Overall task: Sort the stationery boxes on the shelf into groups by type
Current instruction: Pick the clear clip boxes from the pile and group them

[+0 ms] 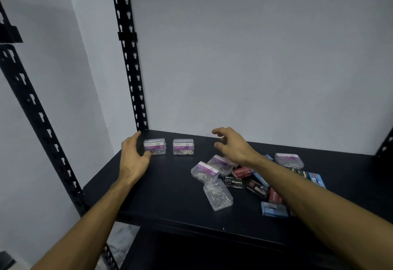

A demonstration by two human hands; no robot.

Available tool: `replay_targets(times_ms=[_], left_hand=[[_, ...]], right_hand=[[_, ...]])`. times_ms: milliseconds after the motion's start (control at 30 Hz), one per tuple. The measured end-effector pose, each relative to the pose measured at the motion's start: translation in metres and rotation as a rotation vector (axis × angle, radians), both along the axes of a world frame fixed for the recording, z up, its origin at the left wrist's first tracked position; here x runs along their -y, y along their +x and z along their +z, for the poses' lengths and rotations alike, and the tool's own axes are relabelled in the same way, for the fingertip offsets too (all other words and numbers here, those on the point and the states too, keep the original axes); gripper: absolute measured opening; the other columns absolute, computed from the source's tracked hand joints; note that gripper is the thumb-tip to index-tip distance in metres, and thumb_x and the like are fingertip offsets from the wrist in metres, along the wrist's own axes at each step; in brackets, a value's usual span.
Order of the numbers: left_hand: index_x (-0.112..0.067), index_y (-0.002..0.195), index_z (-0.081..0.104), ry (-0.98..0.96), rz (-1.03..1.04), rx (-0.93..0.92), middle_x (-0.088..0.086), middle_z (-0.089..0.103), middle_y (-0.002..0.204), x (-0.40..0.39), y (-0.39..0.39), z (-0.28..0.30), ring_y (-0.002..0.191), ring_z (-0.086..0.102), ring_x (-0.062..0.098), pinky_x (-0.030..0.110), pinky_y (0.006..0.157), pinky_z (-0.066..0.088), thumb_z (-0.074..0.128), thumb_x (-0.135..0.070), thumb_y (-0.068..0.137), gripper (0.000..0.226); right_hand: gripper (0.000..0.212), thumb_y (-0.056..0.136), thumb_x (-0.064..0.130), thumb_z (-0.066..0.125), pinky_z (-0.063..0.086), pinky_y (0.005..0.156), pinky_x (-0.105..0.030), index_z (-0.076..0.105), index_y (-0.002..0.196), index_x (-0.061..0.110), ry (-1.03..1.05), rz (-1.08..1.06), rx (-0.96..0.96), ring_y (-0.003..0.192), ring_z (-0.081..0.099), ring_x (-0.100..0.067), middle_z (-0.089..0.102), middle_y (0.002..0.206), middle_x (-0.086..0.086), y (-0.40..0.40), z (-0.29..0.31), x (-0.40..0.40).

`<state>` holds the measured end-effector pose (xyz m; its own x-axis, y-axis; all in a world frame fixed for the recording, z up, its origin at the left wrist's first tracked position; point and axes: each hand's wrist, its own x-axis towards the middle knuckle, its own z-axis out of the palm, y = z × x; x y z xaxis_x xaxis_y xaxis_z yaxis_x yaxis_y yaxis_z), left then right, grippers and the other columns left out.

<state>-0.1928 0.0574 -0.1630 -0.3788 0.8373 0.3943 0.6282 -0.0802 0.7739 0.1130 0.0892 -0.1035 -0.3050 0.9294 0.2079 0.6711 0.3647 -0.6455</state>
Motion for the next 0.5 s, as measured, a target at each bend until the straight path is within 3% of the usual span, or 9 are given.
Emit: replay_targets(times_ms=[100, 300, 400, 500], left_hand=[[-0.017, 0.146, 0.042, 0.099, 0.031, -0.051, 0.006, 0.039, 0.143, 0.012, 0.014, 0.012, 0.124, 0.046, 0.016, 0.030, 0.104, 0.040, 0.065, -0.011, 0.089, 0.062], [-0.018, 0.136, 0.054, 0.165, -0.194, -0.116, 0.001, 0.048, 0.129, 0.019, 0.073, 0.041, 0.104, 0.051, 0.007, 0.028, 0.095, 0.048, 0.062, -0.012, 0.091, 0.047], [-0.020, 0.128, 0.060, 0.099, -0.333, -0.121, -0.001, 0.053, 0.123, 0.017, 0.110, 0.049, 0.100, 0.055, 0.007, 0.022, 0.088, 0.052, 0.062, -0.016, 0.092, 0.036], [-0.023, 0.127, 0.061, -0.016, -0.459, -0.139, -0.001, 0.055, 0.124, 0.012, 0.140, 0.047, 0.108, 0.056, 0.011, 0.033, 0.098, 0.050, 0.063, -0.023, 0.093, 0.034]], right_hand=[[0.038, 0.099, 0.020, 0.057, 0.050, 0.086, -0.026, 0.053, 0.137, 0.021, 0.030, -0.037, -0.008, 0.116, 0.054, -0.015, 0.050, 0.135, -0.002, 0.024, 0.007, 0.013], [0.031, 0.098, 0.020, 0.058, 0.044, 0.092, -0.025, 0.061, 0.129, 0.017, 0.058, -0.122, 0.009, 0.112, 0.057, -0.014, 0.056, 0.126, -0.001, 0.070, 0.012, 0.042], [0.030, 0.097, 0.019, 0.059, 0.042, 0.091, -0.024, 0.063, 0.127, 0.015, 0.052, -0.167, 0.018, 0.107, 0.057, -0.012, 0.059, 0.125, -0.002, 0.095, 0.009, 0.053], [0.028, 0.097, 0.018, 0.060, 0.044, 0.087, -0.024, 0.063, 0.124, 0.015, 0.032, -0.223, -0.008, 0.107, 0.057, -0.011, 0.060, 0.125, -0.002, 0.121, 0.004, 0.061]])
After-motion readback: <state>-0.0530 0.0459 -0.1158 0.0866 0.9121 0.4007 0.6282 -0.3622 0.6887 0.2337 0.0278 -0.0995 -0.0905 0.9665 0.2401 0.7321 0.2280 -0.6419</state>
